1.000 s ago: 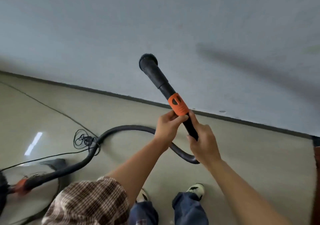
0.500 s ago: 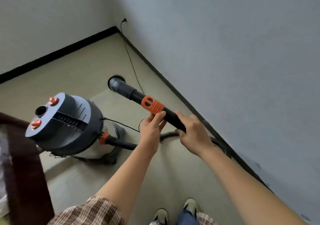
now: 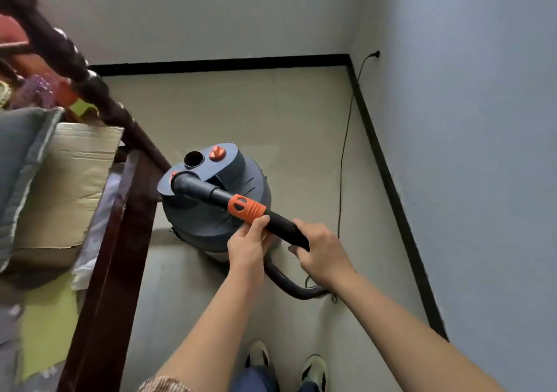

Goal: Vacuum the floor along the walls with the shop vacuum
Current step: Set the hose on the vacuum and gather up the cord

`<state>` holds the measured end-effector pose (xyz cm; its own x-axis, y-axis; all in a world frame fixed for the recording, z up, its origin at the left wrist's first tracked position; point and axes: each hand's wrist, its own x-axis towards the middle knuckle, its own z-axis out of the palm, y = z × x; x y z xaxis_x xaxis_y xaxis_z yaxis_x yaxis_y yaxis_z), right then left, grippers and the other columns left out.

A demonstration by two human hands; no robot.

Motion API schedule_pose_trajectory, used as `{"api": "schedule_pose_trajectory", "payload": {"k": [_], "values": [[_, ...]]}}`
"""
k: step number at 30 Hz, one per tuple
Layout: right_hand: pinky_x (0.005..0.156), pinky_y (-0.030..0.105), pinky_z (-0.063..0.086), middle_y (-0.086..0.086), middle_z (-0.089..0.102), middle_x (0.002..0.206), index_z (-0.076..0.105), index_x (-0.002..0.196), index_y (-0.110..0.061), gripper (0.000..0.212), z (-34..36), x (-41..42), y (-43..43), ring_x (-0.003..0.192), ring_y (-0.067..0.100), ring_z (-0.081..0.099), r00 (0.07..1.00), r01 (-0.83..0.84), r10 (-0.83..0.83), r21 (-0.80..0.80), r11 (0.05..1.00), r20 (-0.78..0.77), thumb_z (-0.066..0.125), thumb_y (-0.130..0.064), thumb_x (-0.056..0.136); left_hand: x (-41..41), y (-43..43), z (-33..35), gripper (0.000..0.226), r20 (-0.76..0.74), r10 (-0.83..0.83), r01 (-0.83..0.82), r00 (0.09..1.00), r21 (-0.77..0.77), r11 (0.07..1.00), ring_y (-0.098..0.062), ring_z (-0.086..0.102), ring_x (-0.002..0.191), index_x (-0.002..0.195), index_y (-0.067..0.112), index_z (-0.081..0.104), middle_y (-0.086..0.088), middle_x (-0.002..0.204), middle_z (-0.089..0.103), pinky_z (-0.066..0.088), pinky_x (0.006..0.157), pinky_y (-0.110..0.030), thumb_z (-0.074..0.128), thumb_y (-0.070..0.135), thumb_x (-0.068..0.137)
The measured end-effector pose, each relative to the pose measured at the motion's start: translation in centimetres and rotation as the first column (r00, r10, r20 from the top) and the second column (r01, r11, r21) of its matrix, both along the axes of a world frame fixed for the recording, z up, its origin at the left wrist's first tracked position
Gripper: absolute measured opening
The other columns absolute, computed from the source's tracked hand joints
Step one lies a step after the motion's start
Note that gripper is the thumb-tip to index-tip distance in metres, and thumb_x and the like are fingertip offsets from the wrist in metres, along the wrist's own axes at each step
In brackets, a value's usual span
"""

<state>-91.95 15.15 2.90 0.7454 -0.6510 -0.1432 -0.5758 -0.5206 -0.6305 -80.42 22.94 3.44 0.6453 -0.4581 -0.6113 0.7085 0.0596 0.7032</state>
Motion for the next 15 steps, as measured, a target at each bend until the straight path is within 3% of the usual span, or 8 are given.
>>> {"api": "schedule_pose_trajectory", "payload": {"k": [4,8,11,15], "values": [[0.088,0.028,0.042,0.008,0.063,0.112,0.052,0.14,-0.023,0.052,-1.0,5.7,-0.7,0.107,0.024,0.055,0.998,-0.016,0.021,0.085,0.996,-0.051,0.061,-0.02,0.088,5.2,0.0,-1.3,0.008,-0.025,0.055,-0.054,0.998,0.049,0.997,-0.014,0.074,0.078,0.096,0.007,0.069,-0.007,0.085,0.076,0.054,0.07,-0.022,0.064,0.009,0.09],[0.086,0.027,0.049,-0.001,0.069,0.103,0.063,0.132,-0.017,0.045,-1.6,11.7,-3.7,0.093,0.017,0.063,0.991,0.131,-0.131,0.314,0.94,-0.02,0.065,-0.02,0.087,10.7,-1.4,-3.0,0.006,-0.031,0.026,-0.023,0.999,0.099,0.995,-0.02,0.072,0.088,0.092,0.008,0.07,-0.009,0.088,0.076,0.054,0.081,-0.028,0.066,0.011,0.089],[0.085,0.022,0.044,0.001,0.072,0.107,0.066,0.128,-0.014,0.038,-2.9,16.7,-6.8,0.094,0.012,0.062,0.98,0.198,-0.197,0.287,0.937,-0.033,0.064,-0.022,0.091,14.1,-2.4,-4.7,0.007,-0.008,-0.021,0.022,1.0,0.112,0.993,-0.014,0.073,0.084,0.089,0.011,0.073,-0.005,0.086,0.077,0.054,0.073,-0.021,0.066,0.011,0.089],[0.088,0.031,0.046,0.009,0.072,0.105,0.069,0.121,-0.008,0.032,-5.2,23.5,-10.0,0.1,0.024,0.063,0.985,0.162,-0.143,0.235,0.958,-0.096,0.063,-0.023,0.093,17.4,-3.4,-7.0,0.011,0.003,-0.06,0.059,0.998,0.131,0.99,-0.011,0.072,0.08,0.082,0.012,0.075,-0.002,0.081,0.076,0.053,0.077,-0.022,0.067,0.009,0.088]]}}
